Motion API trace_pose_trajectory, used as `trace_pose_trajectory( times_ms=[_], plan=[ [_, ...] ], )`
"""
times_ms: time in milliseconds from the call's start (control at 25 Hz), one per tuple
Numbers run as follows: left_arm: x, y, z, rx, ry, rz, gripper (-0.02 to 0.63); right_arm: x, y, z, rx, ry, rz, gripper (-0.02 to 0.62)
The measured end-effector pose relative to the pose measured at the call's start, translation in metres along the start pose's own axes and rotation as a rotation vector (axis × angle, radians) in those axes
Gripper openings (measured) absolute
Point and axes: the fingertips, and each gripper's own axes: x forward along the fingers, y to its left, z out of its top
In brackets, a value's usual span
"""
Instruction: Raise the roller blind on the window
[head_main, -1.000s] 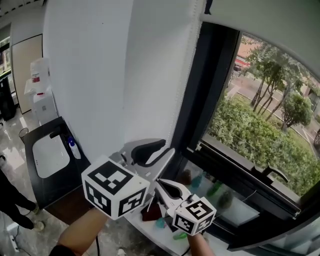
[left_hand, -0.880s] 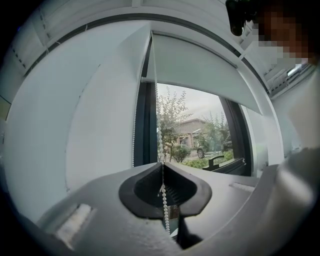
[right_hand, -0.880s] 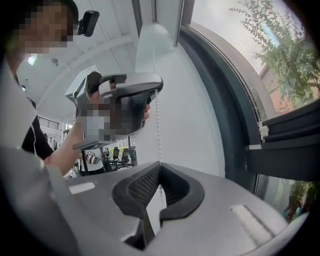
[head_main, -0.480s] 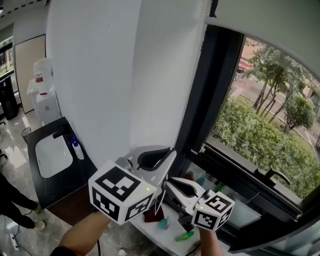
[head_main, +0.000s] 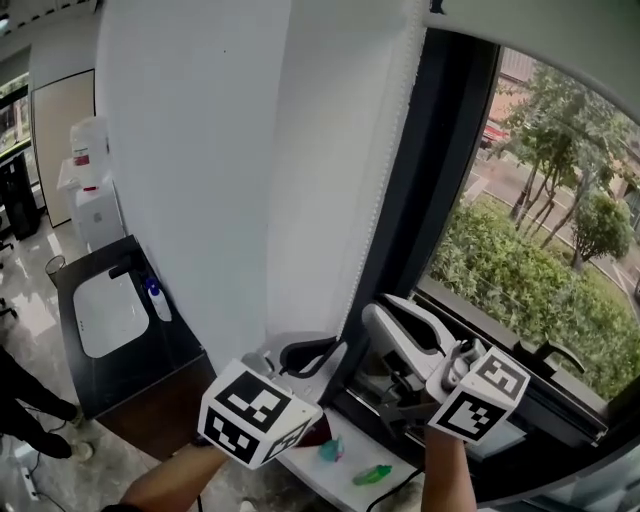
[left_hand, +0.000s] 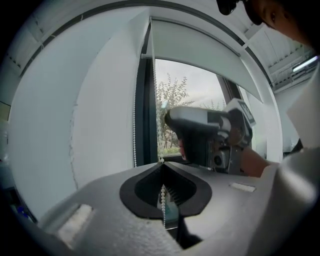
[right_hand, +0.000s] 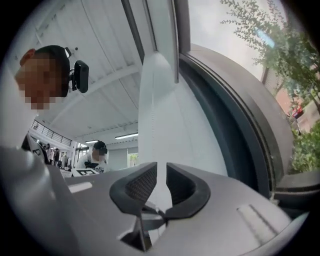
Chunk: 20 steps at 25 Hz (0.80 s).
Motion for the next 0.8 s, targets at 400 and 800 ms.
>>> trace_pose_trajectory(
  times_ms=[400, 800],
  plan=[
    [-0.002, 0.005, -0.024, -0.022, 0.031, 0.017, 0.012, 0.044, 0.023, 0.023, -0.142, 0.033, 0.036, 0.081],
    [0.004, 0.01, -0.059, -0.046, 0.088, 0.012, 0.012, 0.048, 0.014, 0.012, -0.141, 0.049, 0.006, 0.018]
  ],
)
